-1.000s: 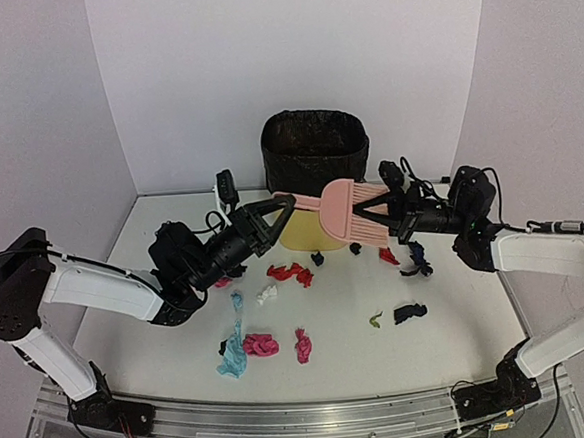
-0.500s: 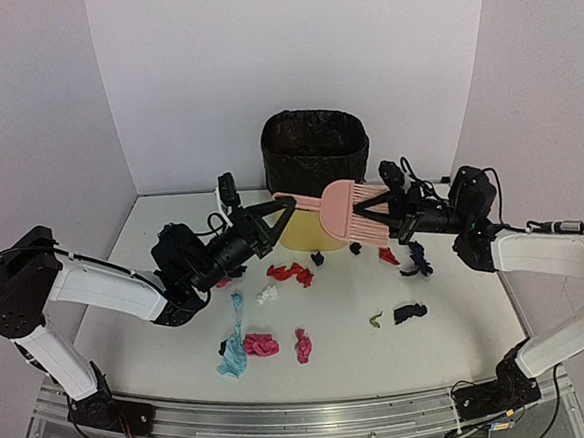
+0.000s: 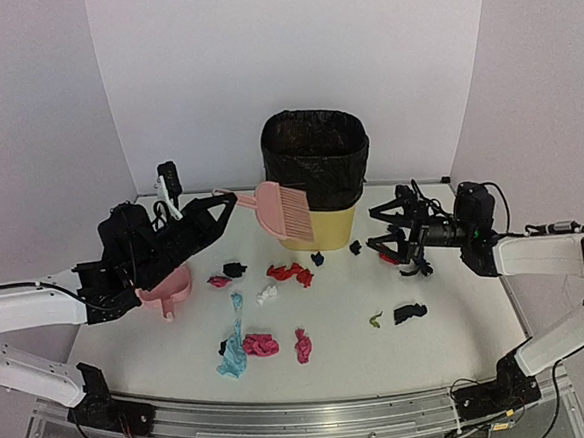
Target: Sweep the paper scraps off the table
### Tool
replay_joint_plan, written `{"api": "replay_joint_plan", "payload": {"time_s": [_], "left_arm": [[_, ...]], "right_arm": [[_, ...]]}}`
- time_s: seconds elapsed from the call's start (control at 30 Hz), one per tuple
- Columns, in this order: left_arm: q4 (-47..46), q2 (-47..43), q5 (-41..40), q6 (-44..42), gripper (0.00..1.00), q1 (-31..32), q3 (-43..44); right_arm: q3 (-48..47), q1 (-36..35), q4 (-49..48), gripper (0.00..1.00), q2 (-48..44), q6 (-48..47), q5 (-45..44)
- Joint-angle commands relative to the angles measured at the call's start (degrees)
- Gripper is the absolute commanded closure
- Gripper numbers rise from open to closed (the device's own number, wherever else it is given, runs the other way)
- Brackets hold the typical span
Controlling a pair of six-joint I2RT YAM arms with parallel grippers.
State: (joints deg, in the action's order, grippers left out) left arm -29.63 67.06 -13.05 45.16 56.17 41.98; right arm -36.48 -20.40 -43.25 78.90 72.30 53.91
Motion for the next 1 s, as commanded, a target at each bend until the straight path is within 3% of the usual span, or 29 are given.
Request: {"api": "replay_joint_plan", "payload": {"time_s": [0.0, 0.2, 0.27, 0.47, 0.53, 0.67, 0.77, 0.87, 0.97], "left_arm": [[18.8, -5.1, -13.0, -10.6, 1.00, -0.3, 4.1], [44.2, 4.2, -29.2, -16.4, 1.00, -0.4, 18.7], [47.9, 7.4, -34.4, -17.3, 1.00, -0.4, 22.7], [51.5, 11.2, -38.2, -29.0, 1.00, -2.8, 27.9], [47.6, 10.5, -34.0, -35.3, 1.00, -8.6, 26.6], [34.6, 8.3, -16.4, -48.3, 1.00, -22.5, 20.5], [31.8, 9.4, -2.8, -53.9, 1.00, -33.2, 19.8], [32.9, 13.7, 6.7, -59.2, 1.00, -38.3, 22.2], [31.3, 18.2, 7.0, -62.4, 1.00, -39.5, 24.0]], "right_arm": [[0.5, 1.1, 14.0, 0.07, -0.8, -12.3, -2.6], [-2.7, 1.1, 44.7, 0.07, -13.6, -35.0, -14.7], [-2.9, 1.2, 50.4, 0.06, -19.3, -39.3, -17.6], [-3.0, 1.2, 57.5, 0.04, -27.7, -45.1, -20.4], [-3.5, 1.2, 58.0, 0.05, -27.7, -46.0, -19.7], [-5.5, 1.2, 58.3, 0.05, -26.0, -47.4, -18.2], [-7.5, 1.2, 58.4, 0.05, -24.0, -47.6, -16.7], [-8.7, 1.2, 58.3, 0.05, -22.5, -48.0, -15.7], [-9.0, 1.2, 58.3, 0.06, -21.8, -48.2, -15.7]]}}
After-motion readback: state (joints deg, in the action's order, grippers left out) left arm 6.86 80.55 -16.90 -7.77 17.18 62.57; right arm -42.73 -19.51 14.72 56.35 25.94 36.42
